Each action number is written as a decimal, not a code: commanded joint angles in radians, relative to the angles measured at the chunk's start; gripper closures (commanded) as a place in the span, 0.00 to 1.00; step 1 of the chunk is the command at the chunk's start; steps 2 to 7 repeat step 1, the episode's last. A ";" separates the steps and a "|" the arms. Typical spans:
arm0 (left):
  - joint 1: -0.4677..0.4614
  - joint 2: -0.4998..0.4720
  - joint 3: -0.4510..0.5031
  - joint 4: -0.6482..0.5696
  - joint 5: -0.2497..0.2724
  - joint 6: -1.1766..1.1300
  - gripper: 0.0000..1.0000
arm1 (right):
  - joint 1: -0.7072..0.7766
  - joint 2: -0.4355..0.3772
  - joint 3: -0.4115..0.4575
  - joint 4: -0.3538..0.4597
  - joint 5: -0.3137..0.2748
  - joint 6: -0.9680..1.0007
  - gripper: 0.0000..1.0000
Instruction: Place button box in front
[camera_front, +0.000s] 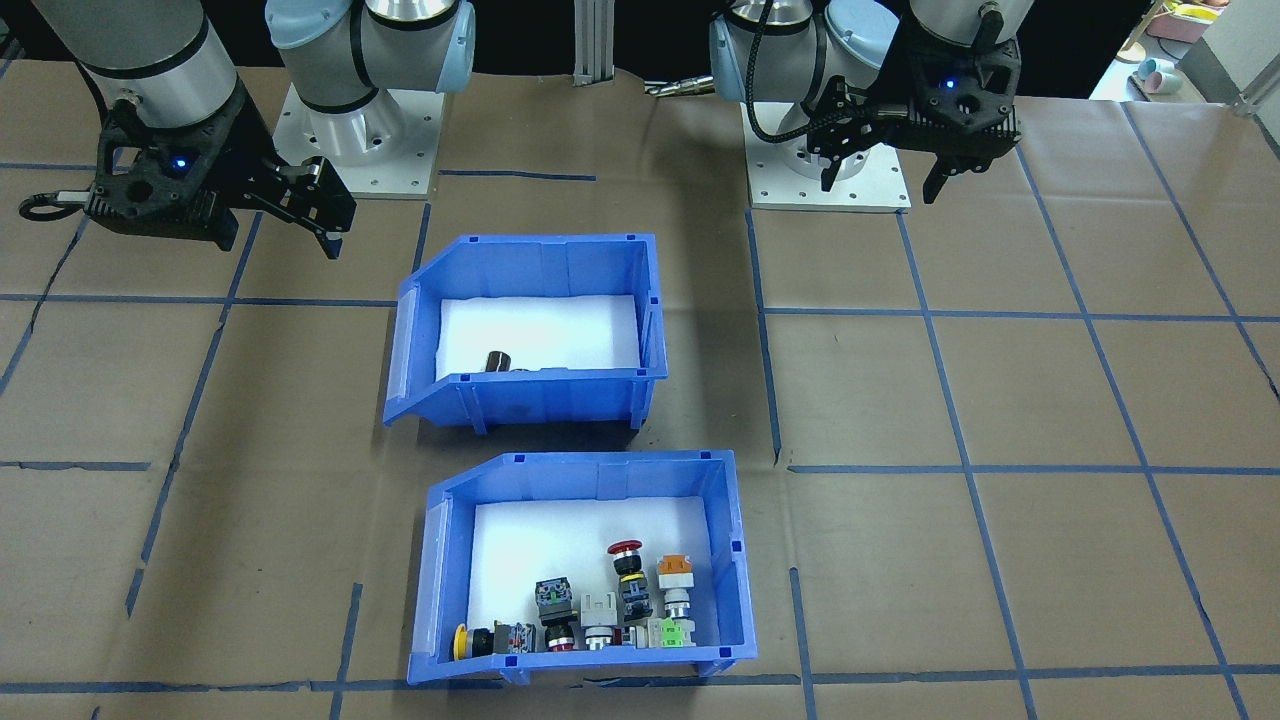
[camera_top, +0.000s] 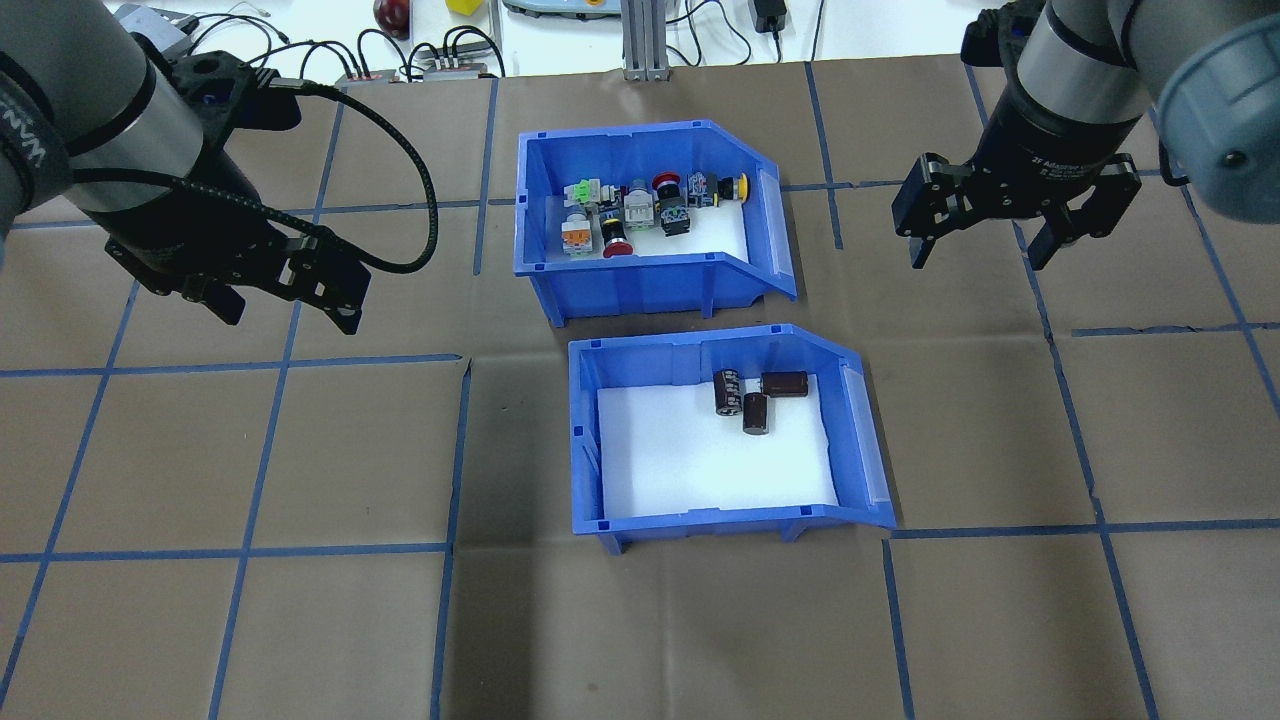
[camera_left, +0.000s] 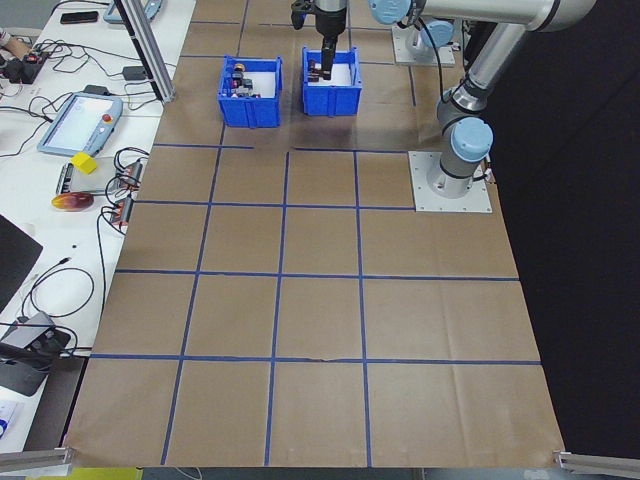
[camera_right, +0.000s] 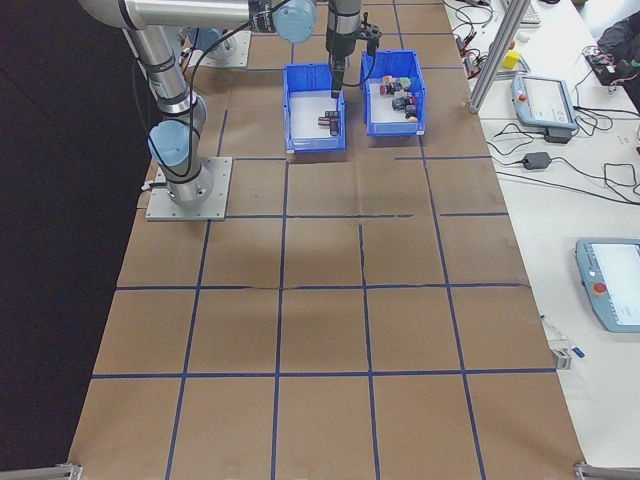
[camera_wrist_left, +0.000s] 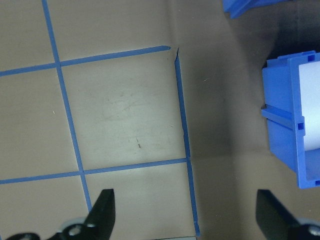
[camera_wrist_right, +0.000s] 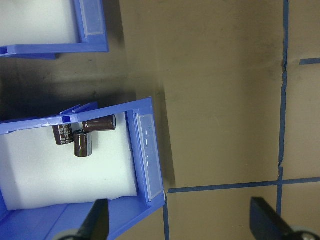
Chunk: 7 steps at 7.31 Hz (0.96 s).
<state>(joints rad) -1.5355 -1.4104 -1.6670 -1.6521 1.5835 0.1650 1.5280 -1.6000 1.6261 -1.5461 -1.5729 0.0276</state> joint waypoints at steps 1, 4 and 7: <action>0.000 -0.008 0.012 0.000 0.001 -0.001 0.01 | 0.000 0.000 0.001 0.000 0.001 0.000 0.00; 0.000 -0.008 0.012 0.000 0.001 -0.001 0.01 | 0.000 0.000 0.001 0.000 0.001 0.000 0.00; 0.000 -0.008 0.012 0.000 0.001 -0.001 0.01 | 0.000 0.000 0.001 0.000 0.001 0.000 0.00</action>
